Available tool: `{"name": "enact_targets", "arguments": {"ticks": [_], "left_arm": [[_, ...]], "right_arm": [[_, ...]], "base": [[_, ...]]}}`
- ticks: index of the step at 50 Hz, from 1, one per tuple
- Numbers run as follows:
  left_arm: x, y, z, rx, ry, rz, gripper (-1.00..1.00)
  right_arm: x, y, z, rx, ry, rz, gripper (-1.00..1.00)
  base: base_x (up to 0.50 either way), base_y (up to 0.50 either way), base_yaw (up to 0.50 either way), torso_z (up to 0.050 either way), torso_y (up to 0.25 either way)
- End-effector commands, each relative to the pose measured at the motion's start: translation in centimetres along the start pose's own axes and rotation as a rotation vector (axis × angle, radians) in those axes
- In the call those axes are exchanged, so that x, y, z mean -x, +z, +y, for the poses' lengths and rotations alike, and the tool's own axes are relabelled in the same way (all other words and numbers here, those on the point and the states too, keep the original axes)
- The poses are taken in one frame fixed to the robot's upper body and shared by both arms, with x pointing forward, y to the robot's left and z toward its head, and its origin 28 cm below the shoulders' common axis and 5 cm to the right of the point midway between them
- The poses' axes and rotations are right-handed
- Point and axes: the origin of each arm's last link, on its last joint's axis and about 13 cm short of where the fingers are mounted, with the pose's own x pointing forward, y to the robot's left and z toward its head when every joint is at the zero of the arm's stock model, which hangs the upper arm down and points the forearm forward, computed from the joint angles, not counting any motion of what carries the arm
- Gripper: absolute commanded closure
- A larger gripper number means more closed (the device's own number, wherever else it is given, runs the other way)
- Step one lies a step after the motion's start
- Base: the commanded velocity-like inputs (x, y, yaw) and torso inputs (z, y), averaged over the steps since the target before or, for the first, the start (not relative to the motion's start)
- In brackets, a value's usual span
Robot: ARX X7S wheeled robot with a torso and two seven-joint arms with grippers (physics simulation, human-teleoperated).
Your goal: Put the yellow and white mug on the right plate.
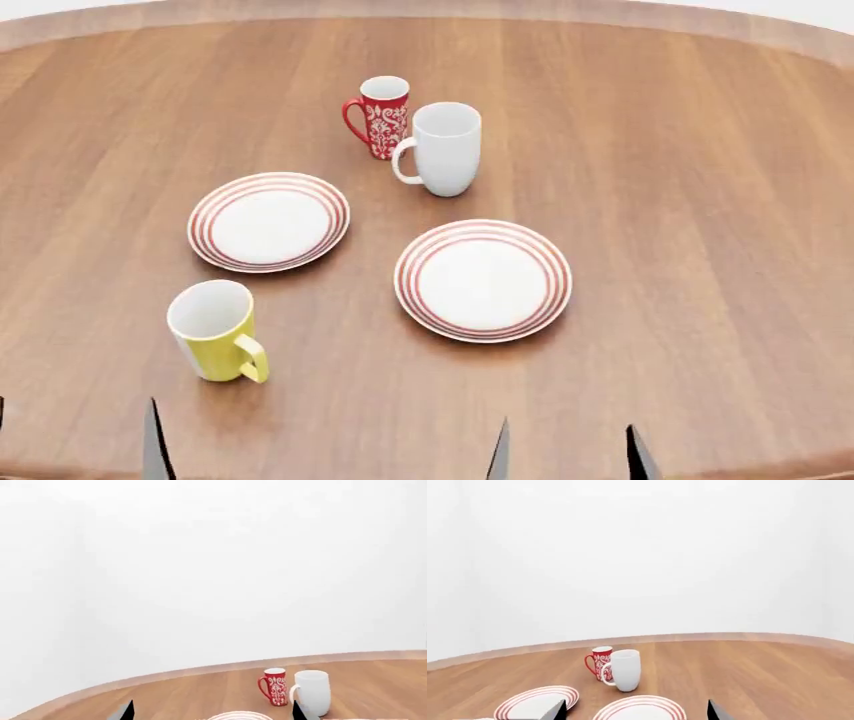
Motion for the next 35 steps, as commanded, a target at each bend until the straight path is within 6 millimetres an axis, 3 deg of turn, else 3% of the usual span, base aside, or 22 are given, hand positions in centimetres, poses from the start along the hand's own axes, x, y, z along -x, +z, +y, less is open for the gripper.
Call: {"name": "enact_targets", "arguments": {"ticks": [1, 15, 22, 35], "left_arm": [[-0.05, 2.54, 0.37, -0.025, 0.067, -0.326, -1.00], [0.15, 2.18, 0.16, -0.030, 0.043, -0.294, -1.00], [0.22, 2.15, 0.13, -0.029, 0.039, -0.288, -1.00], [0.37, 2.15, 0.05, -0.027, 0.031, -0.286, -1.00]], "right_arm": [[0.08, 1.95, 0.01, -0.053, 0.007, -0.234, -1.00], [0.15, 1.81, 0.32, -0.048, 0.053, -0.217, -1.00], [0.13, 1.78, 0.34, -0.046, 0.057, -0.199, -1.00], [0.24, 1.72, 0.59, -0.026, 0.106, -0.195, -1.00]], "base": [[0.00, 0.25, 0.00, 0.000, 0.000], [0.00, 0.50, 0.00, 0.000, 0.000], [0.00, 0.01, 0.00, 0.000, 0.000], [0.49, -0.03, 0.00, 0.000, 0.000]]}}
